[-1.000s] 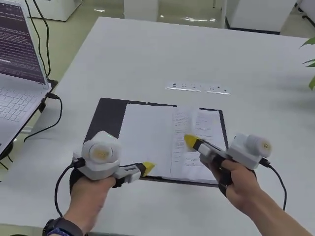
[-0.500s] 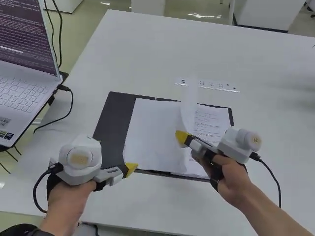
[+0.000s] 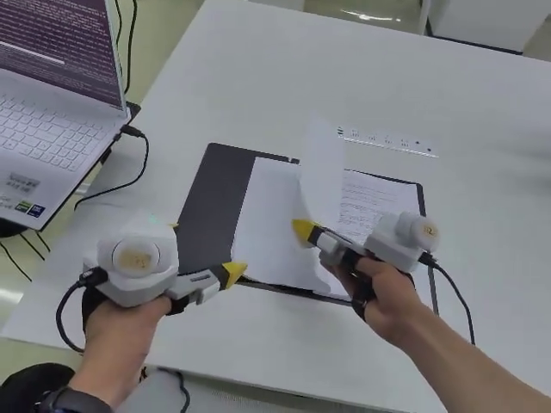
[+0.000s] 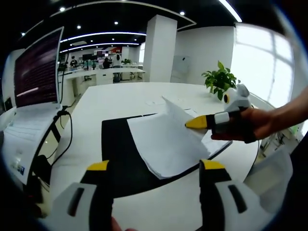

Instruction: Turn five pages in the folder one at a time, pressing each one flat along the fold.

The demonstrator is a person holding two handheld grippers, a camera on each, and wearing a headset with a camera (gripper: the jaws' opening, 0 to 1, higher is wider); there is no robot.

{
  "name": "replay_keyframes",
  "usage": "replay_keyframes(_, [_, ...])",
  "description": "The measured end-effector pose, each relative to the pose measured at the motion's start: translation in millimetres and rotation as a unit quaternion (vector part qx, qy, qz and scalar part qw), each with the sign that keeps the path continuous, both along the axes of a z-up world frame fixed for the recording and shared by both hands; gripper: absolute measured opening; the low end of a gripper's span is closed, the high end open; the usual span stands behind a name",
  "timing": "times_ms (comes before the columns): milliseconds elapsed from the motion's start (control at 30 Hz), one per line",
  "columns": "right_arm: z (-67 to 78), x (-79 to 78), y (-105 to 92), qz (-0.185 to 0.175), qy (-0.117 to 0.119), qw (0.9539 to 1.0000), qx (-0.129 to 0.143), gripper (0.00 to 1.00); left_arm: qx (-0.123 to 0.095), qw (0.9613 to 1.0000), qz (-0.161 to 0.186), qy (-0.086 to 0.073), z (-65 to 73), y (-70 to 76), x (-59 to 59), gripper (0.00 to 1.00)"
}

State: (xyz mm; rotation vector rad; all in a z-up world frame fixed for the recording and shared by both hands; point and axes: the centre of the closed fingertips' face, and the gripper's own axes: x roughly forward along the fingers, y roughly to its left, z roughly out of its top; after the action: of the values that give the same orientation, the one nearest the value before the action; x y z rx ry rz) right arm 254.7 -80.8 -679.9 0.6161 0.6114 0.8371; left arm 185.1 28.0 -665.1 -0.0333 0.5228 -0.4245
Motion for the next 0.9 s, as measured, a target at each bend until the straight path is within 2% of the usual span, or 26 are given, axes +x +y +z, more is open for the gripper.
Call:
replay_keyframes(200, [-12.7, -0.7, 22.5, 0.013, 0.015, 0.9998, -0.005, 0.00, -0.005, 1.0000, -0.001, 0.002, 0.2, 3.4, -1.4, 0.74])
replay_keyframes(267, [-19.7, -2.7, 27.9, 0.019, 0.021, 0.9995, -0.010, 0.00, -0.010, 0.9999, 0.005, 0.004, -0.7, 10.2, -0.5, 0.73])
replay_keyframes(533, [-45.5, -3.4, 41.6, 0.022, 0.053, 0.9982, -0.017, 0.00, -0.013, 0.9997, 0.017, 0.008, -3.3, 28.8, 0.6, 0.73])
replay_keyframes(767, [-71.6, -0.2, 51.5, 0.020, 0.074, 0.9966, -0.029, 0.00, -0.016, 0.9994, 0.020, 0.022, -16.2, 36.2, -2.5, 0.73])
replay_keyframes(867, [-84.1, -0.1, 53.0, 0.017, 0.087, 0.9953, -0.039, 0.00, -0.017, 0.9994, 0.020, 0.023, -16.6, 36.8, -2.7, 0.73])
replay_keyframes(900, [-91.1, -1.7, 52.6, 0.015, 0.095, 0.9940, -0.053, 0.00, -0.016, 0.9994, 0.020, 0.024, -17.0, 37.0, -2.7, 0.72])
